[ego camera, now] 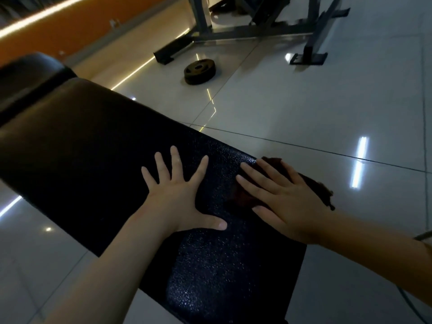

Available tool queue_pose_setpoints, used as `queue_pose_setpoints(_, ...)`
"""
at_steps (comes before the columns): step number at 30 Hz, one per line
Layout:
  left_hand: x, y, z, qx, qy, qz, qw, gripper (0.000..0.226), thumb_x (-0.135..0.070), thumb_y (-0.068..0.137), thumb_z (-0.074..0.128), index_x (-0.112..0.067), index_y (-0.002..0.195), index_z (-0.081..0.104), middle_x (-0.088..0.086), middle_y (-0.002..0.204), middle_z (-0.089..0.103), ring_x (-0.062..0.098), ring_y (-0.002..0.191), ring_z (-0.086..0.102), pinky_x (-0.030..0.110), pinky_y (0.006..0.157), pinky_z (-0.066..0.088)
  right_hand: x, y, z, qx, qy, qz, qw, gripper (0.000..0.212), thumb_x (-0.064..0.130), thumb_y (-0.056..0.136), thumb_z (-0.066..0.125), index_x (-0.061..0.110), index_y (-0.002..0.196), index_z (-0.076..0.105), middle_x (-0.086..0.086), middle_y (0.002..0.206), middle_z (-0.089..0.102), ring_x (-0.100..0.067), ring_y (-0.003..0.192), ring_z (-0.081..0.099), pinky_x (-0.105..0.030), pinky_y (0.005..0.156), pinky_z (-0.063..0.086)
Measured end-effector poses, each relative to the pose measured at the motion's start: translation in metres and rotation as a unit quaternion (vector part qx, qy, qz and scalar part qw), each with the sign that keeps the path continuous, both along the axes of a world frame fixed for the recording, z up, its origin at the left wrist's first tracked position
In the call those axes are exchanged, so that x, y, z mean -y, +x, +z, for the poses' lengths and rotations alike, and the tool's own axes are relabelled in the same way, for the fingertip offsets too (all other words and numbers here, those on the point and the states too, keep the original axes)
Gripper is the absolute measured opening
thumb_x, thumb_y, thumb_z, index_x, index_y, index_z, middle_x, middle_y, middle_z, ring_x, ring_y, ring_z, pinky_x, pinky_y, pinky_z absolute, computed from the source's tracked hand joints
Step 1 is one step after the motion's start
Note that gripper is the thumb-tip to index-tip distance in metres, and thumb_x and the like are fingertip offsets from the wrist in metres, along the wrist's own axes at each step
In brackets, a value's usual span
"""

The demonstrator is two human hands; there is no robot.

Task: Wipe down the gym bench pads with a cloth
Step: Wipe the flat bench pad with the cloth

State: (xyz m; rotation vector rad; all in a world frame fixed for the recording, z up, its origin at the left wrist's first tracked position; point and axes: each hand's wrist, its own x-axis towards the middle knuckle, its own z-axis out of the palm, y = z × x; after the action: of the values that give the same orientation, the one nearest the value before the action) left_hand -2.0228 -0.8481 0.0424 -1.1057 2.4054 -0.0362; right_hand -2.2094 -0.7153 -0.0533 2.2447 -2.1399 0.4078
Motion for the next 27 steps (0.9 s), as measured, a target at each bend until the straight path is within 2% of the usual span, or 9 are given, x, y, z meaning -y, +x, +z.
queue_pose_setpoints(3, -0.002, -0.005, -0.001, 0.005, 0.001, 0.011, 1.000, 0.139, -0.094, 0.046, 0.052, -0.042, 0.136, -0.041, 0.022, 0.139, -0.050, 0.050, 0.129, -0.041, 0.068, 0.108, -0.015, 0.029, 0.009, 0.014, 0.021, 0.021, 0.008, 1.000, 0.061, 0.054, 0.097, 0.009, 0.031, 0.154, 0.014, 0.005, 0.162, 0.009, -0.025, 0.149, 0.007, -0.056, 0.114, 0.011)
queue_pose_setpoints(6, -0.002, -0.005, -0.001, 0.013, -0.002, 0.019, 1.000, 0.142, -0.095, 0.044, 0.052, -0.039, 0.134, -0.043, 0.022, 0.140, -0.049, 0.049, 0.130, -0.041, 0.067, 0.109, -0.014, 0.061, 0.012, 0.026, 0.039, 0.029, 0.019, 0.999, 0.070, 0.057, 0.086, -0.002, 0.036, 0.153, -0.003, 0.011, 0.161, -0.011, -0.019, 0.149, -0.011, -0.054, 0.118, 0.003)
queue_pose_setpoints(8, -0.002, -0.006, -0.001, 0.019, -0.008, 0.024, 1.000, 0.146, -0.096, 0.042, 0.051, -0.034, 0.137, -0.041, 0.022, 0.142, -0.048, 0.048, 0.131, -0.039, 0.067, 0.110, -0.013, 0.075, 0.010, 0.032, 0.046, 0.034, 0.034, 0.998, 0.073, 0.057, 0.083, -0.004, 0.037, 0.152, -0.006, 0.013, 0.160, -0.014, -0.017, 0.148, -0.013, -0.052, 0.118, 0.002)
queue_pose_setpoints(11, -0.003, -0.007, 0.001, 0.023, -0.014, 0.022, 0.999, 0.146, -0.098, 0.039, 0.045, -0.033, 0.137, -0.042, 0.021, 0.142, -0.047, 0.047, 0.133, -0.038, 0.065, 0.110, -0.012, 0.078, 0.007, 0.032, 0.038, 0.043, 0.055, 0.997, 0.073, 0.057, 0.083, -0.004, 0.034, 0.153, -0.005, 0.013, 0.161, -0.014, -0.015, 0.148, -0.013, -0.050, 0.118, 0.000)
queue_pose_setpoints(16, -0.009, -0.002, 0.002, 0.020, -0.008, -0.007, 1.000, 0.131, -0.099, 0.039, 0.027, -0.042, 0.135, -0.043, 0.017, 0.143, -0.049, 0.045, 0.134, -0.037, 0.064, 0.111, -0.010, 0.046, -0.005, 0.022, 0.014, 0.048, 0.072, 0.996, 0.070, 0.056, 0.088, -0.004, 0.031, 0.154, -0.006, 0.011, 0.160, -0.014, -0.012, 0.147, -0.016, -0.041, 0.119, -0.009)
queue_pose_setpoints(21, -0.024, 0.000, -0.005, 0.032, -0.010, -0.049, 0.998, 0.125, -0.097, 0.049, 0.029, -0.042, 0.134, -0.044, 0.017, 0.141, -0.051, 0.046, 0.132, -0.040, 0.064, 0.111, -0.012, -0.016, -0.020, -0.004, 0.003, 0.018, 0.046, 0.999, 0.060, 0.049, 0.102, 0.008, 0.022, 0.155, 0.015, 0.002, 0.162, 0.011, -0.021, 0.149, 0.007, -0.046, 0.116, 0.007)
queue_pose_setpoints(27, -0.036, -0.002, -0.014, 0.024, -0.010, -0.071, 0.997, 0.129, -0.098, 0.050, 0.033, -0.039, 0.132, -0.046, 0.020, 0.137, -0.054, 0.047, 0.127, -0.045, 0.066, 0.110, -0.015, -0.037, -0.022, -0.009, 0.016, -0.008, 0.039, 0.999, 0.058, 0.047, 0.102, 0.014, 0.022, 0.154, 0.019, 0.000, 0.161, 0.015, -0.022, 0.149, 0.010, -0.048, 0.115, 0.012)
